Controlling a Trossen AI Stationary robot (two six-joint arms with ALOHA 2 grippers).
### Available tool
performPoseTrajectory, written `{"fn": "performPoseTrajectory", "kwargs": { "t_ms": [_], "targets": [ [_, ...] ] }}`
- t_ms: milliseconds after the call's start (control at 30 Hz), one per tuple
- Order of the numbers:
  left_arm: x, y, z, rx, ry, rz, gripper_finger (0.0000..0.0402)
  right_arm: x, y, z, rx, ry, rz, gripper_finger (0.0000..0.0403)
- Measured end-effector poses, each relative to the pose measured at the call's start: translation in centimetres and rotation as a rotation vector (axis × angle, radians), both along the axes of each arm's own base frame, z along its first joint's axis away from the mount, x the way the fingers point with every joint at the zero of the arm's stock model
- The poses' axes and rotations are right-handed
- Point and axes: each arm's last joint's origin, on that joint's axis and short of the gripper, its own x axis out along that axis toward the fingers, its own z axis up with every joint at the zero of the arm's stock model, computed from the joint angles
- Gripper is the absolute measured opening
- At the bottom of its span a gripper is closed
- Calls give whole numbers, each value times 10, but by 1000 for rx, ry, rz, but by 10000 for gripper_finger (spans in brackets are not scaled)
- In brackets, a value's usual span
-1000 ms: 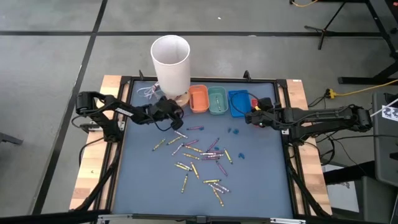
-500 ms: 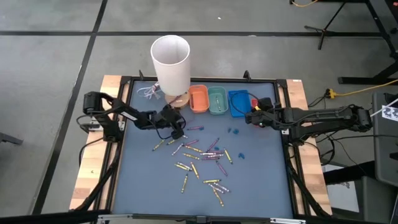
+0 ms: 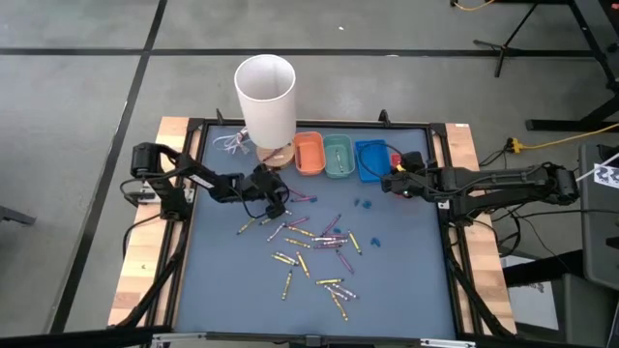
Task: Sort crayons
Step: Put the purple crayon into the light orange bin
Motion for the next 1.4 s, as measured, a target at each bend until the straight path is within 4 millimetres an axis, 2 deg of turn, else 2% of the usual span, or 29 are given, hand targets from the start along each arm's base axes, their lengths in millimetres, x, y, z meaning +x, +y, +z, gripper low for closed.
{"fn": "performPoseTrajectory", "kwargs": {
  "t_ms": [200,400,1033,1400],
  "targets": [
    [1,3,1,-15,-26,-13,152,0,0,0,-1,0,-1,172],
    [-1,8,0,-114,-42,-16,144,0,0,0,-3,0,-2,172],
    [-1,7,-1,-137,-40,-36,8,0,0,0,-3,0,-1,172],
    [2,2,2,-124,-83,-55,9,0,0,0,-2,0,-1,172]
  ]
}}
